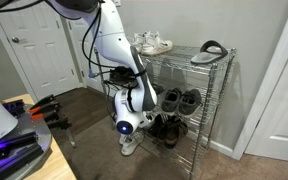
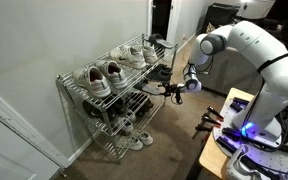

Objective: Remove the grey slipper from the middle shelf and put it on the top shelf next to the other grey slipper

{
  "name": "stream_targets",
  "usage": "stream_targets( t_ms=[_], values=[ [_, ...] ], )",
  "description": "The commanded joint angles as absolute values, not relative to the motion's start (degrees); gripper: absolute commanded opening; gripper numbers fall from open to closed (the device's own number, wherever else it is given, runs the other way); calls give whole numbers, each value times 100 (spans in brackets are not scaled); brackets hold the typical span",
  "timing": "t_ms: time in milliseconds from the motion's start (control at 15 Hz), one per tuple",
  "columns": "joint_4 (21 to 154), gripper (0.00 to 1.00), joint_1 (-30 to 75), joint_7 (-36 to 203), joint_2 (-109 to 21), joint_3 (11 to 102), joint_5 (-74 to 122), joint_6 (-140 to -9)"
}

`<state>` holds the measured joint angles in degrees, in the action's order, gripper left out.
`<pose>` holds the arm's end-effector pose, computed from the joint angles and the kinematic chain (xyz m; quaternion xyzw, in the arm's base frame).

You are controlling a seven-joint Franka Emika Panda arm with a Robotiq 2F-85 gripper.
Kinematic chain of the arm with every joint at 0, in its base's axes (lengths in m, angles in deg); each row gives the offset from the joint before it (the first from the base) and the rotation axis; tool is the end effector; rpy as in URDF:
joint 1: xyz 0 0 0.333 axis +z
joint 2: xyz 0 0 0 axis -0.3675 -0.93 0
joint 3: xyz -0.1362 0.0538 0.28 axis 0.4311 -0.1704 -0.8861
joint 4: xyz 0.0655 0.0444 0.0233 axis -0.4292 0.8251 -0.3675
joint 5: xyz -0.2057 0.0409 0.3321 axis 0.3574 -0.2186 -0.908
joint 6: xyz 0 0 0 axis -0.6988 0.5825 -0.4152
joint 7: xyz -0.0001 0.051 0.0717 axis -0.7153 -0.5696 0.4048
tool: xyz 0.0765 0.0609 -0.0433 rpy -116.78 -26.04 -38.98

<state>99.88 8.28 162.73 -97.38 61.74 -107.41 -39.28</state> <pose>0.4895 -0.1413 -0.1124 -0.6688 0.4035 -0.2677 0.5642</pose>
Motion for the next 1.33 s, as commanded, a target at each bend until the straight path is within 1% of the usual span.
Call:
stream_targets(
  t_ms=[0, 67, 133, 200, 733, 867, 1000, 1267],
  values=[
    [9993, 92, 942, 16408, -9801, 6176, -11044, -3723],
    [9992, 73, 976, 16408, -9812, 6190, -11042, -3704],
    [9991, 67, 996, 16418, -9821, 6192, -11070, -3696],
    [9987, 59, 1011, 16412, -9833, 6195, -11081, -3689],
    [9982, 8, 1025, 16375, -9892, 6211, -11068, -3646],
    [10010, 2, 1023, 16359, -9887, 6228, -11039, -3641],
    [10099, 5, 1019, 16262, -9826, 6247, -10952, -3609],
    [10479, 6, 1117, 16166, -9545, 6387, -10670, -3639]
  ],
)
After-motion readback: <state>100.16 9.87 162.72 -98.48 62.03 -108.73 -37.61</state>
